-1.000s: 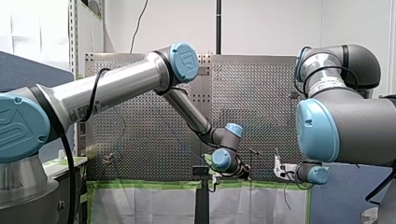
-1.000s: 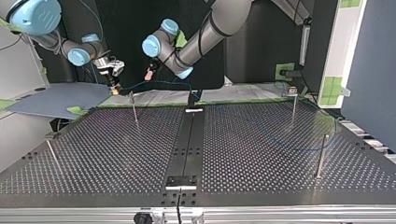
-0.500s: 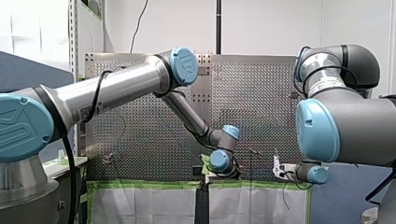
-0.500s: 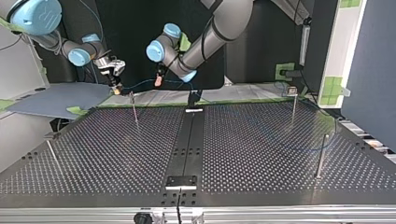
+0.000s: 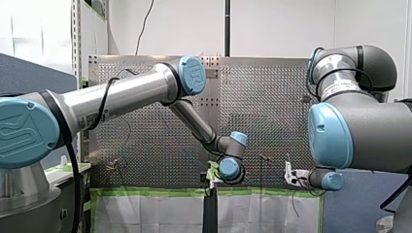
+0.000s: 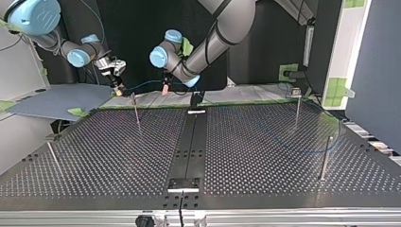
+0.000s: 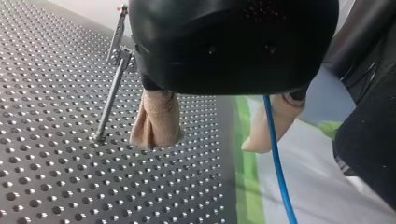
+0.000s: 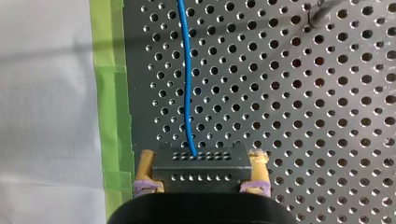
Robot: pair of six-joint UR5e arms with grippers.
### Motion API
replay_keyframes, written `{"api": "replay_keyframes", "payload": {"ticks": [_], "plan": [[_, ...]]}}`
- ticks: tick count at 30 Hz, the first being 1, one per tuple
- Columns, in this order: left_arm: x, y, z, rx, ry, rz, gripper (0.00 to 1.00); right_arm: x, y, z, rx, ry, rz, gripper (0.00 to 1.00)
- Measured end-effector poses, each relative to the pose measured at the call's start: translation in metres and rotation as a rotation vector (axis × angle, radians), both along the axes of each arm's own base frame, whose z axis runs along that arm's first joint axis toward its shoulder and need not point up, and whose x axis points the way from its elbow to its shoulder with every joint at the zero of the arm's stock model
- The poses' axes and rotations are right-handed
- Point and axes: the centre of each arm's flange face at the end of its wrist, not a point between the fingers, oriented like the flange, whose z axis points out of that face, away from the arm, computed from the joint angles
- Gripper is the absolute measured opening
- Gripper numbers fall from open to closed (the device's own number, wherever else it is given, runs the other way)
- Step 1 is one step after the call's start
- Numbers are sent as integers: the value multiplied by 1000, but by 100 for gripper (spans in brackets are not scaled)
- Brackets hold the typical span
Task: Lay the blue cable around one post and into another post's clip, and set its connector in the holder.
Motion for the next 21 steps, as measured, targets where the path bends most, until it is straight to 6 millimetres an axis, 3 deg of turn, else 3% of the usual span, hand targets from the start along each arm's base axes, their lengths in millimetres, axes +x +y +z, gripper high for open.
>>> {"api": "replay_keyframes", "payload": {"ticks": [3, 4, 5, 6, 7, 8, 9, 10, 11, 13, 21], "plan": [[2, -3, 2, -13, -24, 4, 97, -3, -1, 1, 0, -3, -4, 0], [3, -4, 2, -17, -30, 6, 82, -4, -2, 2, 0, -4, -7, 0], [4, -4, 3, -21, -38, 9, 82, -5, -2, 2, 0, -5, -8, 0], [4, -5, 3, -24, -44, 11, 61, -6, -3, 2, 0, -6, -10, 0], [5, -5, 4, -27, -48, 14, 47, -7, -4, 3, -1, -7, -12, 0], [5, -5, 4, -30, -54, 16, 47, -7, -5, 3, -2, -7, -13, 0], [6, -6, 5, -33, -58, 17, 29, -8, -6, 4, -2, -7, -14, 0], [6, -7, 5, -37, -62, 16, 18, -8, -7, 5, -4, -8, -15, 0], [6, -8, 6, -42, -68, 15, 18, -9, -9, 6, -6, -8, -16, 0], [7, -9, 7, -52, -77, 14, 0, -9, -12, 8, -8, -8, -18, 0], [8, -21, 11, -102, -116, -24, 0, -11, -27, 17, -13, -9, -33, 0]]}}
